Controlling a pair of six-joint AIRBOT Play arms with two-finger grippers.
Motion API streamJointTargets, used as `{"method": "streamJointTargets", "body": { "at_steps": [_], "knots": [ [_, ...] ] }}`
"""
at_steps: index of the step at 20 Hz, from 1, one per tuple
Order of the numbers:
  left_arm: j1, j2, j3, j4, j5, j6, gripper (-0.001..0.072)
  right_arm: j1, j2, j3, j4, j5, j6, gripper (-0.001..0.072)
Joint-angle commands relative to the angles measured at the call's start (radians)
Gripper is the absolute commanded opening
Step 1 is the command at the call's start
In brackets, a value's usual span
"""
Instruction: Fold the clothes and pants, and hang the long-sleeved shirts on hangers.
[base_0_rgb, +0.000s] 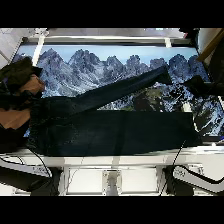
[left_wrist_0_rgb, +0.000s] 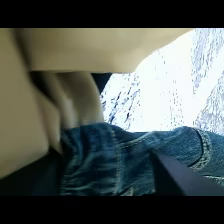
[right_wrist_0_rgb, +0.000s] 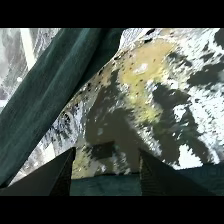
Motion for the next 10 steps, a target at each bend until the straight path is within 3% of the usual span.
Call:
{"method": "streamJointTargets", "body": {
  "at_steps": [1, 2, 4, 10],
  "knots": [
    [-0.035, -0.015, 0.01, -0.01, -0.027, 0.055, 0.0523, 0.003, 0.0, 0.002, 0.0, 0.031, 0.043, 0.0435],
    [-0.041, -0.014, 0.016, -0.011, -0.038, 0.055, 0.0411, 0.003, 0.0, 0.002, -0.001, 0.043, 0.043, 0.0435],
    [-0.045, -0.011, 0.024, -0.011, -0.037, 0.055, 0.0069, 0.003, 0.0, 0.002, -0.006, 0.056, 0.043, 0.0435],
    [-0.044, 0.039, 0.031, -0.055, 0.024, 0.054, 0.0048, 0.006, -0.019, 0.002, -0.081, -0.027, 0.045, 0.0434]
  ]
}}
